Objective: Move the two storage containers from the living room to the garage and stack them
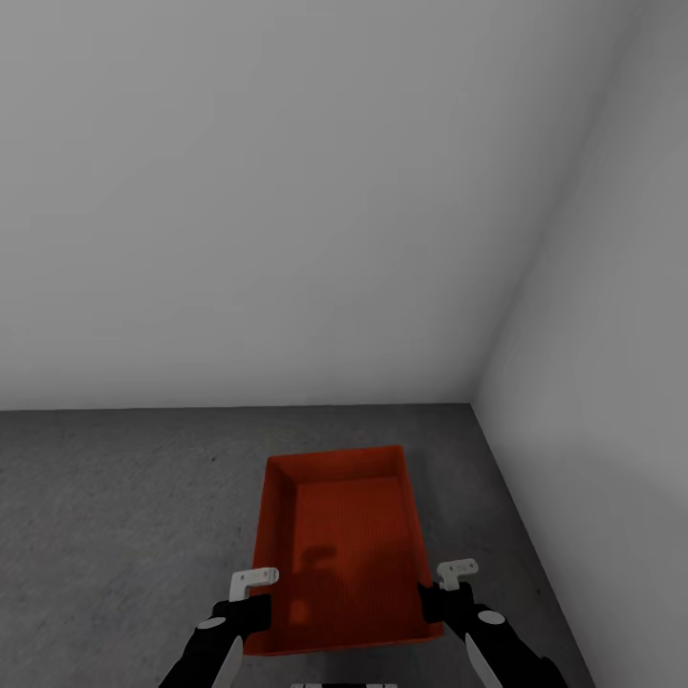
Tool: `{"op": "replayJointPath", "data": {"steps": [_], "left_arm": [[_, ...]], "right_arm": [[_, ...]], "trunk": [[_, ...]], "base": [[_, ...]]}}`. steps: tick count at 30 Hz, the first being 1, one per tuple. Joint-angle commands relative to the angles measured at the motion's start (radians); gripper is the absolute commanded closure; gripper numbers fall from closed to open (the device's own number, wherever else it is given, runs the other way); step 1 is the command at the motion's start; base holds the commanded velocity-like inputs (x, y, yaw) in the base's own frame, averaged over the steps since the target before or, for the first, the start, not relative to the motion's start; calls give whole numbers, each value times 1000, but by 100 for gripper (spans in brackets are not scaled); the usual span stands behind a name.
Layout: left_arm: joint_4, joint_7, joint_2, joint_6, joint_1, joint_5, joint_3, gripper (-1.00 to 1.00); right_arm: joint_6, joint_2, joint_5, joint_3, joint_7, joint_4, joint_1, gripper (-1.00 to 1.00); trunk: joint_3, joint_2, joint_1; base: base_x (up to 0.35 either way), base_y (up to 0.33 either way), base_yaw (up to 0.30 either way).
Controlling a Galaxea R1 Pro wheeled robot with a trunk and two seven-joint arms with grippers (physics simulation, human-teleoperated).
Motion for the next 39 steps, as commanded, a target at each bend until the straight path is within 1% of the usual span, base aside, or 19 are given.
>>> {"op": "replayJointPath", "data": {"steps": [1, 21, 29, 39], "left_arm": [[-3, 41, 19, -30, 0, -49, -3, 100], [-3, 41, 19, -30, 0, -49, -3, 100], [-3, 41, 19, -30, 0, -49, -3, 100], [-3, 41, 19, -30, 0, -49, -4, 100]], "right_arm": [[4, -1, -44, -5, 59, 2, -1, 100], [4, -1, -44, -5, 59, 1, -1, 100], [4, -1, -44, -5, 59, 1, -1, 100], [4, -1, -44, -5, 59, 1, -1, 100]], "trunk": [[-1, 0, 0], [-1, 0, 0], [-26, -56, 30], [-26, -56, 30]], "base": [[0, 0, 0], [0, 0, 0], [0, 0, 0], [0, 0, 0]]}}
